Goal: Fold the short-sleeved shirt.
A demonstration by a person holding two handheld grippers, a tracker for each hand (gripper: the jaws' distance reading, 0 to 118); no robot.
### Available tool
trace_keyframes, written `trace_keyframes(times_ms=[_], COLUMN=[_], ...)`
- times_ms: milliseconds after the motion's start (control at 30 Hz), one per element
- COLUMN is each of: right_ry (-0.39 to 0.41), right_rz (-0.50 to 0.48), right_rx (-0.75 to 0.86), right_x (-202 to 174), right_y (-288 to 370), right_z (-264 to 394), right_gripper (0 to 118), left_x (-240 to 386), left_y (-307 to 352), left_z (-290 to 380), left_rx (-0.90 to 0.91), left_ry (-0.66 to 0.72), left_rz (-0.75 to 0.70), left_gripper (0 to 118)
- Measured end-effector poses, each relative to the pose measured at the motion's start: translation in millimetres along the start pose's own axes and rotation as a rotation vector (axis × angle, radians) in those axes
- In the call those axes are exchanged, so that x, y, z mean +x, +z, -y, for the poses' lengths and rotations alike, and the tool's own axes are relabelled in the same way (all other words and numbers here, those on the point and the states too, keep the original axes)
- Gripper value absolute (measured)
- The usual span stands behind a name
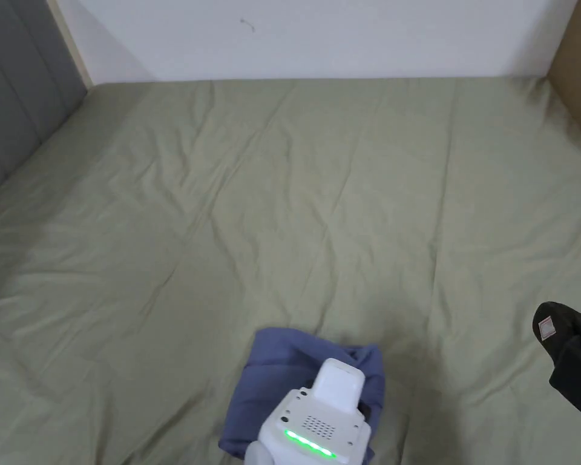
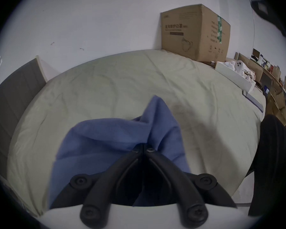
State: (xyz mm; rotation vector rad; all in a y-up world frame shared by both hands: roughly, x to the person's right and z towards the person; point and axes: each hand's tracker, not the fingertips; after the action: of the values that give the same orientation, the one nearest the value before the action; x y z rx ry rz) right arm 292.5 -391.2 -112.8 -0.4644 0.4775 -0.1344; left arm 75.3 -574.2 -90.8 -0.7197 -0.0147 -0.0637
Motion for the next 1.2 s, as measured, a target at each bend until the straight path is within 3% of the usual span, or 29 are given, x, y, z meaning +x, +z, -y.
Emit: trace_keyframes(times_ms=[200, 300, 400, 500, 567, 667, 767, 867, 900, 933, 967, 1000, 1033, 1133, 1200], right_ry=[0.02, 0.047, 0.068, 0.163, 0.166, 0.255, 0.227, 0.272, 0.273, 0.257, 0.232, 0.21, 0.208, 0.252, 0.252], right_rz=[0.01, -0.018, -0.159, -0.238, -0.356, -0.355, -0.396, -0.365, -0.368, -0.382, -0.386, -0.383, -0.384, -0.387, -0.386], right_rx=[-0.021, -0.028, -0.082, -0.212, -0.303, -0.361, -0.483, -0.625, -0.607, -0.557, -0.557, -0.569, -0.574, -0.571, -0.568], right_x=[1.2, -3.9, -20.5, -53.7, -69.0, -70.4, -63.8, -67.5, -66.0, -63.1, -62.2, -55.0, -54.3, -50.0, -46.2], right_y=[-0.5, -7.2, -20.8, -48.4, -68.4, -99.4, -124.5, -140.0, -141.3, -136.4, -134.6, -138.8, -140.5, -143.9, -144.8], right_z=[3.5, 4.3, 12.6, 39.2, 60.1, 104.6, 141.1, 172.6, 181.4, 180.8, 174.3, 175.8, 174.7, 179.6, 180.9], right_gripper=[0, 0, 0, 0, 0, 0, 0, 0, 0, 0, 0, 0, 0, 0, 0], left_x=[16.1, -7.6, -56.5, -114.5, -149.4, -172.7, -185.8, -188.9, -190.9, -192.4, -195.6, -198.4, -201.0, -215.3, -222.5], left_y=[3.6, 43.1, 85.4, 118.5, 119.4, 113.7, 99.7, 81.4, 74.7, 66.0, 59.1, 53.1, 43.7, 14.4, -1.4], left_z=[-6.1, -21.3, -32.9, -38.0, -39.5, -32.4, -19.9, -14.4, -12.3, -11.3, -8.3, -4.1, -0.6, 9.4, 21.1], left_rx=[-0.014, 0.048, 0.129, 0.203, 0.171, 0.142, 0.09, 0.019, -0.022, -0.078, -0.108, -0.118, -0.15, -0.238, -0.277], left_ry=[0.046, 0.19, 0.313, 0.439, 0.493, 0.442, 0.466, 0.44, 0.448, 0.455, 0.45, 0.453, 0.462, 0.576, 0.694], left_rz=[0.1, 0.228, 0.278, 0.275, 0.286, 0.229, 0.284, 0.31, 0.299, 0.301, 0.325, 0.351, 0.364, 0.5, 0.505], left_gripper=[1, 1, 1, 1, 1, 1, 1, 2, 9, 28, 69, 100, 117, 114, 114])
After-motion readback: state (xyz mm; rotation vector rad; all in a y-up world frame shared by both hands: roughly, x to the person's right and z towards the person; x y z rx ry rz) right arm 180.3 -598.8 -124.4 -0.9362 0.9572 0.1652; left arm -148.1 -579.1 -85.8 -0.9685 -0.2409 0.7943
